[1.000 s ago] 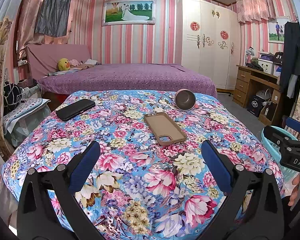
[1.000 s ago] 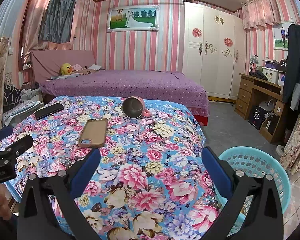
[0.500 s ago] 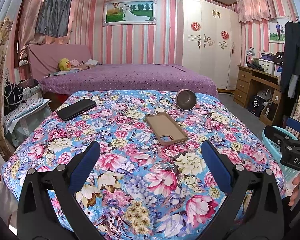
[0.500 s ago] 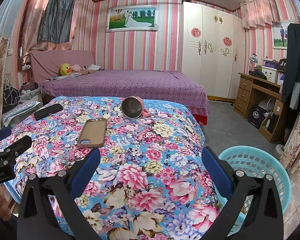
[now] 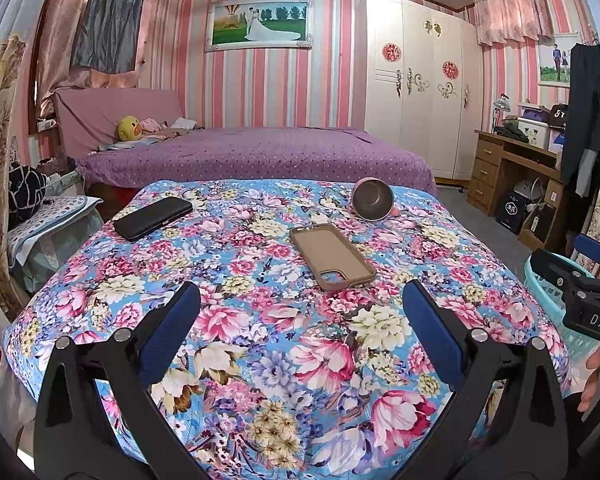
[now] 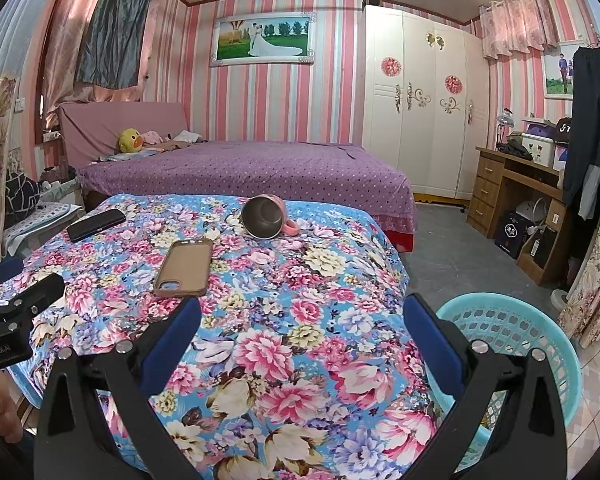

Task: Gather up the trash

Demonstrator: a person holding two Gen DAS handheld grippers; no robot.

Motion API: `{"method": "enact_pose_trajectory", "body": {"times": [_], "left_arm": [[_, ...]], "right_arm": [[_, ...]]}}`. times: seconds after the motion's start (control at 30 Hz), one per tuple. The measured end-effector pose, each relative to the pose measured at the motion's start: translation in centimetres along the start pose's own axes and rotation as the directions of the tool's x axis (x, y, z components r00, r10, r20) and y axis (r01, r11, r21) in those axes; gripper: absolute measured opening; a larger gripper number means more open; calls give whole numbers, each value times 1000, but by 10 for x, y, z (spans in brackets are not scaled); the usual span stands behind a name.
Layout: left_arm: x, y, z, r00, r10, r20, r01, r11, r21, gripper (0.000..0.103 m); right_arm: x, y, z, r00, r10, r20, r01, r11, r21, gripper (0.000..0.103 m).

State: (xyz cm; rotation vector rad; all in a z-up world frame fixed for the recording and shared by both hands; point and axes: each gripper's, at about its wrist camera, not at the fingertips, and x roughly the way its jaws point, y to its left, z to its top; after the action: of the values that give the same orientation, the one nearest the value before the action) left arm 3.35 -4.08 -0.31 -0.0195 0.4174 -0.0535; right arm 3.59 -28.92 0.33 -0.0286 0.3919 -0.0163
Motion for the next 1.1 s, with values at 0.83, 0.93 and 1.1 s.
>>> {"method": "enact_pose_trajectory", "body": {"times": [0.83,0.93,1.1], "left_arm": [[-1,1,-2,1000,-3,3,3,1000,-5,98],[0,1,-2,1000,-2,-1,2,1000,-3,98],[-1,0,-1,1000,0,1,0,1000,-1,98]], "right_arm": [[0,-3,0,1000,-20,7,20,1000,-6,99],[0,-1,-1,1000,-25,8,25,1000,-9,99],[0,-1,-1,1000,-24,9,24,1000,-7,99]]}}
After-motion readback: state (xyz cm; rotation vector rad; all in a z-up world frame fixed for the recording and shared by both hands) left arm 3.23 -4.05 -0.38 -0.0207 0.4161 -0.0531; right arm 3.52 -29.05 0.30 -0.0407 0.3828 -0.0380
